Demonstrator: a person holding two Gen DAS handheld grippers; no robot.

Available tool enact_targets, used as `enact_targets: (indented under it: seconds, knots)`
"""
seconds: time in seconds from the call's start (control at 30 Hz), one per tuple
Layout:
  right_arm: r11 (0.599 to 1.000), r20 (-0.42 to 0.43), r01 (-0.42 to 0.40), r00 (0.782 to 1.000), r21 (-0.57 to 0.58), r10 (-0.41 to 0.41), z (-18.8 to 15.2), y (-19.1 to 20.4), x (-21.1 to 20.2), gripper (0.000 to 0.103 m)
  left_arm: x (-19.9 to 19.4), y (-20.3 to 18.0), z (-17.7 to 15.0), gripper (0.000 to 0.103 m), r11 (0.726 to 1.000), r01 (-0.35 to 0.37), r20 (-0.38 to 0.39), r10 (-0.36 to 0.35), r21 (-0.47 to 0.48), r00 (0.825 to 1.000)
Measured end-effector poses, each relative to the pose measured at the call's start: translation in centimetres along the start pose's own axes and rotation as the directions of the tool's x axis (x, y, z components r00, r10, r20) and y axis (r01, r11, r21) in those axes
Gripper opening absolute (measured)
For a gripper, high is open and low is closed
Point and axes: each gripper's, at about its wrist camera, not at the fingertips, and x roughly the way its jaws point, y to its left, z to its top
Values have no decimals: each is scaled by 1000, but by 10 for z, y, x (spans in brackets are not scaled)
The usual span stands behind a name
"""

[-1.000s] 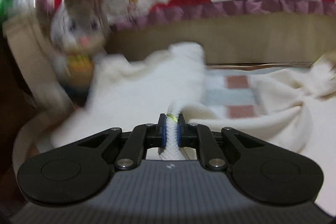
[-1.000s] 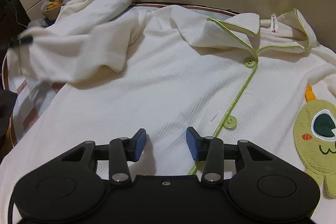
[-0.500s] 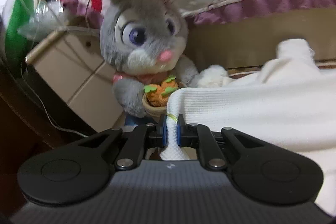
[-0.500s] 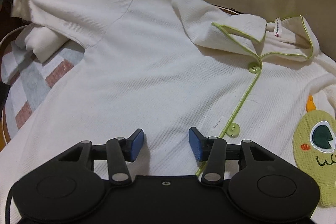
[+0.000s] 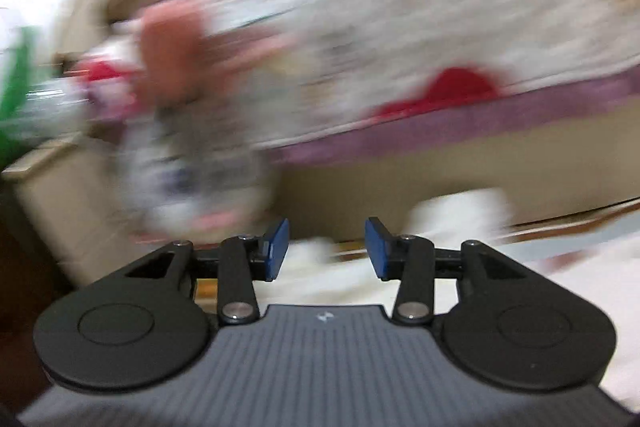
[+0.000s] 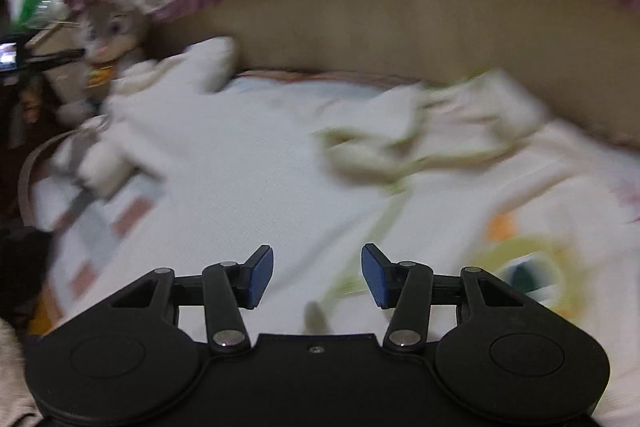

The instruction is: Fold clothes

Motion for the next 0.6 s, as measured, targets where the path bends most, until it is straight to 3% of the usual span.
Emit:
enact_targets:
  seconds: [0.07,0.17,0.3,0.37,0.43,0.5,0.53,0.6]
  knots:
    - [996,6,82,997,40,-83,14,-22,-7,55,0,-52,5,42,982,186,-9,-186,14,982]
    - [980,16,161,986,120,-164,30,-52,-13,55,10,-140,8,50,902,429,-45,-427,39,903]
    - [957,18,187,980,222,-196,40,-87,-17,55,28,-245,8,54,778,614,-81,-609,130,789]
    - [950,6,198,979,241,-206,43,-102,-16,55,44,-288,7,57,737,659,-119,-648,151,752]
    - [948,-14,217,975,231,-220,48,-113,-12,55,64,-323,6,59,714,687,-163,-667,137,727]
    - [933,-28,220,975,286,-221,52,-122,-10,55,85,-348,2,59,725,672,-199,-644,149,739]
    - [901,-15,172,983,397,-181,53,-131,-11,55,94,-359,-1,59,726,668,-215,-635,164,742]
    - [770,51,9,997,639,-54,53,-151,-13,55,111,-378,-7,58,709,675,-249,-629,203,736]
